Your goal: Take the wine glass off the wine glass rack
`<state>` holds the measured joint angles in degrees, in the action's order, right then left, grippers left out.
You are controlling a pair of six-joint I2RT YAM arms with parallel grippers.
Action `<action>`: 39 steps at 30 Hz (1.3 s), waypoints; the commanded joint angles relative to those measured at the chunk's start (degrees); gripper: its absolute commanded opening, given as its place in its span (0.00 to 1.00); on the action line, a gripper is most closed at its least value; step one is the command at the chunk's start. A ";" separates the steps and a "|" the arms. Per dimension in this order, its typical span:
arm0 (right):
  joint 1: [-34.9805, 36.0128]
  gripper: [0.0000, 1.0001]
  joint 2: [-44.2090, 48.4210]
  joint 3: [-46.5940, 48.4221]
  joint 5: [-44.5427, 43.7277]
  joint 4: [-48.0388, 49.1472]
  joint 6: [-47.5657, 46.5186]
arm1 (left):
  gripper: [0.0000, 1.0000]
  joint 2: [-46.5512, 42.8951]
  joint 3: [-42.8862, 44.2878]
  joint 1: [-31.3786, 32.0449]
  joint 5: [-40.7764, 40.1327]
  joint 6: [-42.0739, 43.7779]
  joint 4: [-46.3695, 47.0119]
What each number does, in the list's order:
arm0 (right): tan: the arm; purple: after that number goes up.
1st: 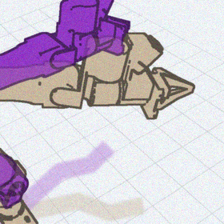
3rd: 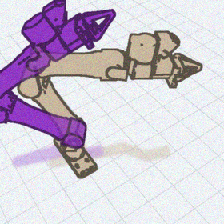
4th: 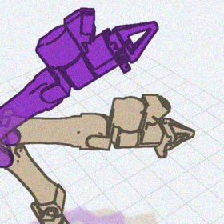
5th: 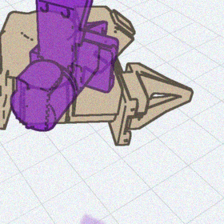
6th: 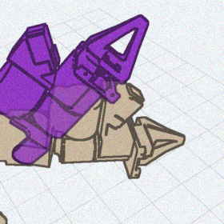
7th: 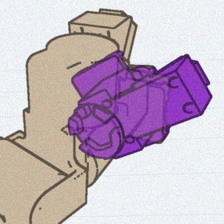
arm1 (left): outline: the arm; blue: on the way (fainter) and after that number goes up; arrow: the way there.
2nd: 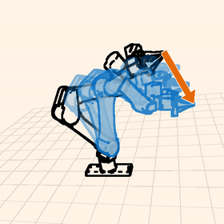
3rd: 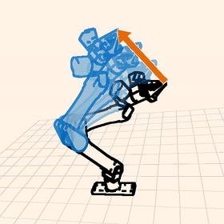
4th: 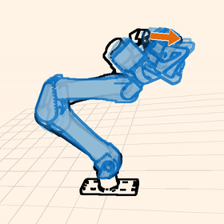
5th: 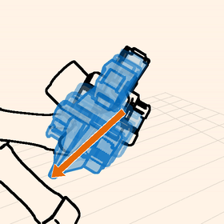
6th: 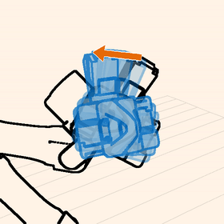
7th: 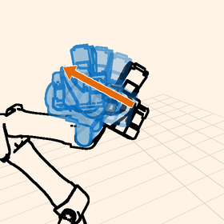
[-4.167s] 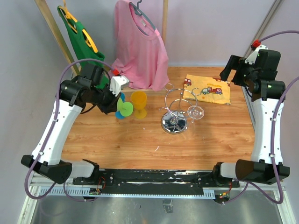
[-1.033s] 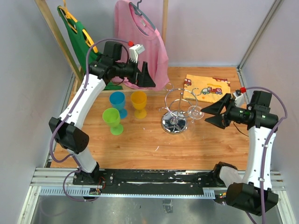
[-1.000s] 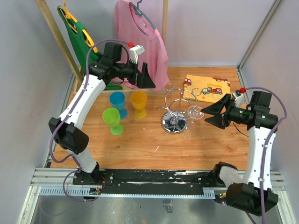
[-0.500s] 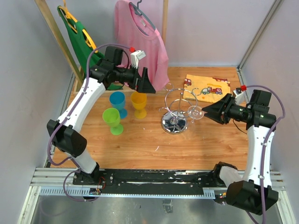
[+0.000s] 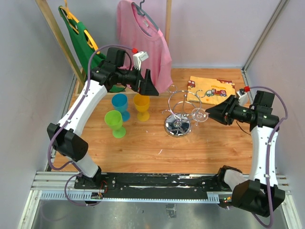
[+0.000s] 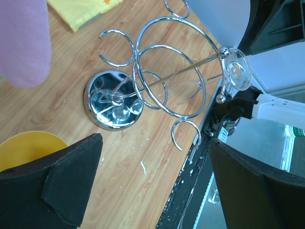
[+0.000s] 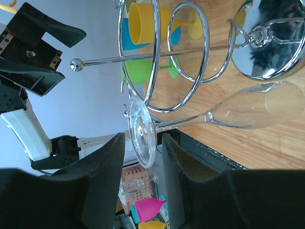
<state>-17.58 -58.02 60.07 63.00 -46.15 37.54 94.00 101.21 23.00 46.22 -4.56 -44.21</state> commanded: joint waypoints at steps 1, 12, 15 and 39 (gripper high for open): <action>1.20 0.37 -1.10 -0.44 0.98 3.37 0.99 | 0.99 -1.72 -0.45 0.55 1.30 0.05 0.55; 5.30 0.33 -3.44 0.64 -0.05 5.25 1.48 | 0.99 -2.17 -0.68 0.73 0.95 0.82 -0.08; 6.36 0.33 -3.69 0.70 -0.43 5.20 1.32 | 0.99 -2.19 -0.88 0.73 0.83 0.94 -0.17; 6.70 0.01 -4.69 0.01 -1.12 6.02 1.65 | 0.99 -1.36 -1.10 0.73 1.51 1.28 -0.53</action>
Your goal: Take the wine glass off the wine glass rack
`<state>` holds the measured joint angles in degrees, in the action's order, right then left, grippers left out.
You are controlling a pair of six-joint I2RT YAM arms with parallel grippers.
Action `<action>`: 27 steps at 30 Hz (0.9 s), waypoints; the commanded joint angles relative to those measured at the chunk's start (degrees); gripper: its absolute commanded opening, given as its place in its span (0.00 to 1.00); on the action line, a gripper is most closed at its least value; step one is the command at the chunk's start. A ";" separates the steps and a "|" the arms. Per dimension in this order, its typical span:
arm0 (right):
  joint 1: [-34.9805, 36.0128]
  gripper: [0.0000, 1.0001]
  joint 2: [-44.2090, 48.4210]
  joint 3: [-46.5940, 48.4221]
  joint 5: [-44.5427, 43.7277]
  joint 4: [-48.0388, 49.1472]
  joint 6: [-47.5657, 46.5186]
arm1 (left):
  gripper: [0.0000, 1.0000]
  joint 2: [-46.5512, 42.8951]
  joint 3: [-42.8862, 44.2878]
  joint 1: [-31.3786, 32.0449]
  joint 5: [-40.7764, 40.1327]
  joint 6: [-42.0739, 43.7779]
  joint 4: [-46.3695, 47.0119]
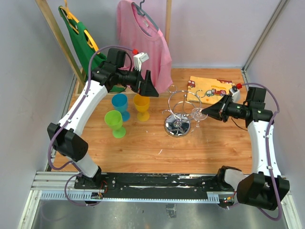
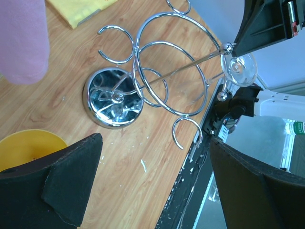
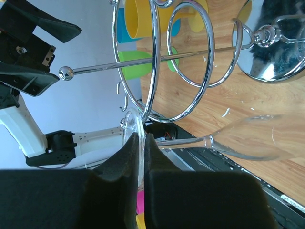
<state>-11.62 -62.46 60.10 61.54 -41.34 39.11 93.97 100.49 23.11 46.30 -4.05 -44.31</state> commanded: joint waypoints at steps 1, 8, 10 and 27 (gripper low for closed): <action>0.76 0.01 -0.15 -0.36 0.96 2.11 0.71 | 0.99 -1.27 -0.40 0.68 1.42 0.79 -0.47; 0.75 0.01 0.75 -1.99 3.03 6.07 3.29 | 0.99 -0.84 -0.48 0.72 1.70 1.05 -0.94; 0.76 0.01 0.97 -2.00 3.53 6.22 3.25 | 0.99 -0.73 -0.61 0.70 1.77 1.21 -1.08; -1.33 0.01 5.41 -2.25 6.97 3.05 1.32 | 0.99 0.98 0.15 0.95 2.82 0.67 -1.30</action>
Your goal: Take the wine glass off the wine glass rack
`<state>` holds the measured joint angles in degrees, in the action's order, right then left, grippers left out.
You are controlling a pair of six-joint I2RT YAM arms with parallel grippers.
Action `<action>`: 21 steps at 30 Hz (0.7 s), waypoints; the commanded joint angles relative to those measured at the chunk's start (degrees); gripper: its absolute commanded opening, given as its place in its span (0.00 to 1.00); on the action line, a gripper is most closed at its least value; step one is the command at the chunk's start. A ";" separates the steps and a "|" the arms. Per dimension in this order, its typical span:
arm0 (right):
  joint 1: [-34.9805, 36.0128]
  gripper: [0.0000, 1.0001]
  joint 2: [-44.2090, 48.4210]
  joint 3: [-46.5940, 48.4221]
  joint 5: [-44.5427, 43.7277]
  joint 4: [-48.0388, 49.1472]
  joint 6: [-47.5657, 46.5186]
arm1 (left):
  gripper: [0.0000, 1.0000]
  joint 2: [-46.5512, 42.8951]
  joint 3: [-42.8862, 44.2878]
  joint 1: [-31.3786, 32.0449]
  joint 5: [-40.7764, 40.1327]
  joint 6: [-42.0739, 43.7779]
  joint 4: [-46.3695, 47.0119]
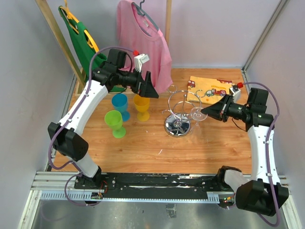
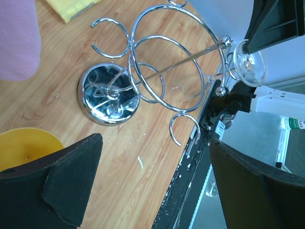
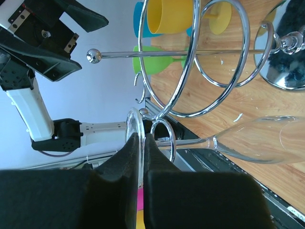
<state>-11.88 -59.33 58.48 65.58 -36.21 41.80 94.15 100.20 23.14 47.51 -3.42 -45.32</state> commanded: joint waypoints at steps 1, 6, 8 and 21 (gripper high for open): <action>-1.36 0.01 2.66 -0.81 3.01 -3.00 -1.99 | 0.99 0.90 0.48 1.07 1.62 0.01 -0.29; -3.77 0.01 4.57 -2.80 3.41 -3.62 -2.08 | 0.99 1.50 1.07 1.66 1.87 -0.28 -0.29; -4.34 0.01 5.06 -3.10 3.48 -3.66 -1.92 | 0.99 1.76 1.49 1.97 1.97 -0.31 -0.32; -5.67 0.01 7.18 -2.24 4.41 -6.39 -2.15 | 1.00 1.98 2.29 2.35 1.84 0.08 -1.00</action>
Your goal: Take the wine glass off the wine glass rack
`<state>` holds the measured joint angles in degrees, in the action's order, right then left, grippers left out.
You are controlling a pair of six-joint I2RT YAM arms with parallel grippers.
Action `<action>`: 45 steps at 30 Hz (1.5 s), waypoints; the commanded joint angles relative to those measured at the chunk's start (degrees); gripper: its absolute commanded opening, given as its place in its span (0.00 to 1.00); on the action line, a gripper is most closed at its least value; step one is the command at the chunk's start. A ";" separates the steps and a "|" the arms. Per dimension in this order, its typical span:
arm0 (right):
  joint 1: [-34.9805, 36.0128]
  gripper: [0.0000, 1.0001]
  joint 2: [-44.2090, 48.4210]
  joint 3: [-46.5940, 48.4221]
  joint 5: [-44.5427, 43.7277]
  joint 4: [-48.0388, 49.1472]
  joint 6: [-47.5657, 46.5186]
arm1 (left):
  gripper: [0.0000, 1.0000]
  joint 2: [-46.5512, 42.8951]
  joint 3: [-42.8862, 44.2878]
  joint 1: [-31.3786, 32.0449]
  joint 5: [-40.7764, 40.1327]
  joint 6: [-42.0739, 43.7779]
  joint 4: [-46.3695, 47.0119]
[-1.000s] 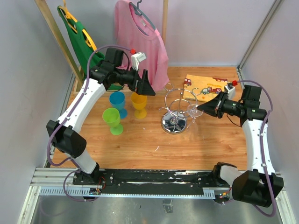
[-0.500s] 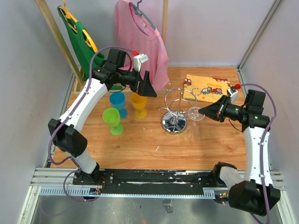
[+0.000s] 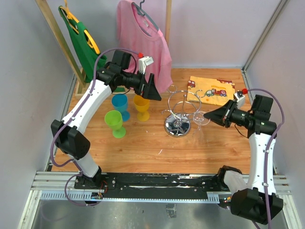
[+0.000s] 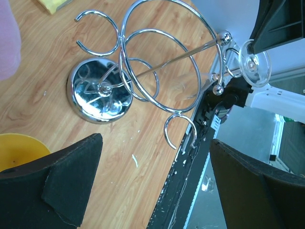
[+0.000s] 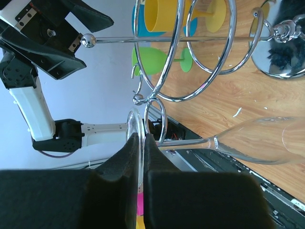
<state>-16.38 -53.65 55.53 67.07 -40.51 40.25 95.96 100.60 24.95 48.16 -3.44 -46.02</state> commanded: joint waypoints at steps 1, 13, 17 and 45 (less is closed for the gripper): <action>-1.19 0.01 1.59 0.97 2.97 -2.57 -0.72 | 0.99 0.19 1.95 0.54 1.15 0.10 -0.30; -1.76 0.01 2.72 4.53 1.71 -9.53 -3.75 | 0.99 0.21 2.16 0.67 1.69 0.31 -0.30; -1.79 0.01 1.80 9.19 -0.12 -18.20 -9.17 | 0.99 0.01 2.12 0.63 1.78 0.31 -0.30; 1.23 0.01 0.37 22.96 -25.19 -28.42 -12.69 | 0.99 -0.03 2.85 0.63 2.35 0.98 -0.30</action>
<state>-15.44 -52.23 73.69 51.31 -66.87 29.74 96.05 101.95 24.97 49.39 -3.20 -46.41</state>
